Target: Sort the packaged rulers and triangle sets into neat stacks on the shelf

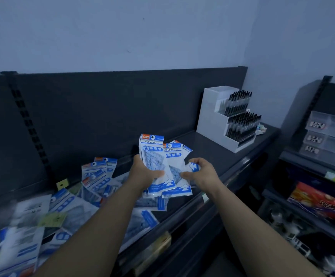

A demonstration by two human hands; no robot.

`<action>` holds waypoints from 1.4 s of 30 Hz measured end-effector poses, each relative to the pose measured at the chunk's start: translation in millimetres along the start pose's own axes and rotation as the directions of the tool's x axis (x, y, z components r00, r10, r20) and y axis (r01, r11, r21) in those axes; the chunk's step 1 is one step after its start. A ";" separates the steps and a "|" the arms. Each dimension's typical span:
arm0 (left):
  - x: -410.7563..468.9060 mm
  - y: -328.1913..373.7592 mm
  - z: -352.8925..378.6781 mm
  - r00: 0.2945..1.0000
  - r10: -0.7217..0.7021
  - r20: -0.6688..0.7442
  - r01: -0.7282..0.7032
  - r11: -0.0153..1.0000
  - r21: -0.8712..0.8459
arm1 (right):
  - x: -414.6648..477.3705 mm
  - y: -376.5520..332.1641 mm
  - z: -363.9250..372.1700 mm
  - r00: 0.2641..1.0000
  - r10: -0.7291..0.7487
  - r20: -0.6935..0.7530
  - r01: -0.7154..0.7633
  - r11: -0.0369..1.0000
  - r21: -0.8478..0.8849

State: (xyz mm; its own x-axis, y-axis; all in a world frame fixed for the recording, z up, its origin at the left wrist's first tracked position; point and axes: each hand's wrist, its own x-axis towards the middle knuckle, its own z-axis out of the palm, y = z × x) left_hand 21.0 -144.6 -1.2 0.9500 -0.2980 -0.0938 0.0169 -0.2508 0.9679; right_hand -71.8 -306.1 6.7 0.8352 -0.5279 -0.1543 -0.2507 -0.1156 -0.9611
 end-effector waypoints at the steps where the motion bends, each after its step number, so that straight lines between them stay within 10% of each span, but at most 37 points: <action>1: 8.7 1.2 5.1 1.000 0.003 0.005 -0.003 1.000 -0.010 | 7.6 -0.8 -3.1 1.000 -0.003 -0.008 0.003 1.000 -0.004; 27: 203.7 -2.0 167.2 0.993 -0.097 0.059 0.089 0.988 0.129 | 245.7 31.4 -98.5 0.999 -0.016 0.044 0.029 0.949 -0.315; 34: 216.5 8.9 178.3 0.991 -0.127 -0.036 0.127 0.851 0.510 | 284.1 43.4 -103.0 0.975 -0.163 0.150 0.221 0.682 -0.697; 42: 164.7 3.8 117.8 0.961 0.001 -0.277 0.161 0.811 0.562 | 270.4 14.0 -31.5 0.821 -0.350 0.451 0.571 0.519 -0.636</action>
State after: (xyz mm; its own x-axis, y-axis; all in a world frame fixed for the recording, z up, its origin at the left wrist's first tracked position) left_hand 140.7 -303.1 -40.4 0.9992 -0.0314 -0.0242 -0.0087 -0.7691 0.6391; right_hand 135.1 -476.9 -41.2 0.9942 -0.0130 0.1067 0.0356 -0.8968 -0.4409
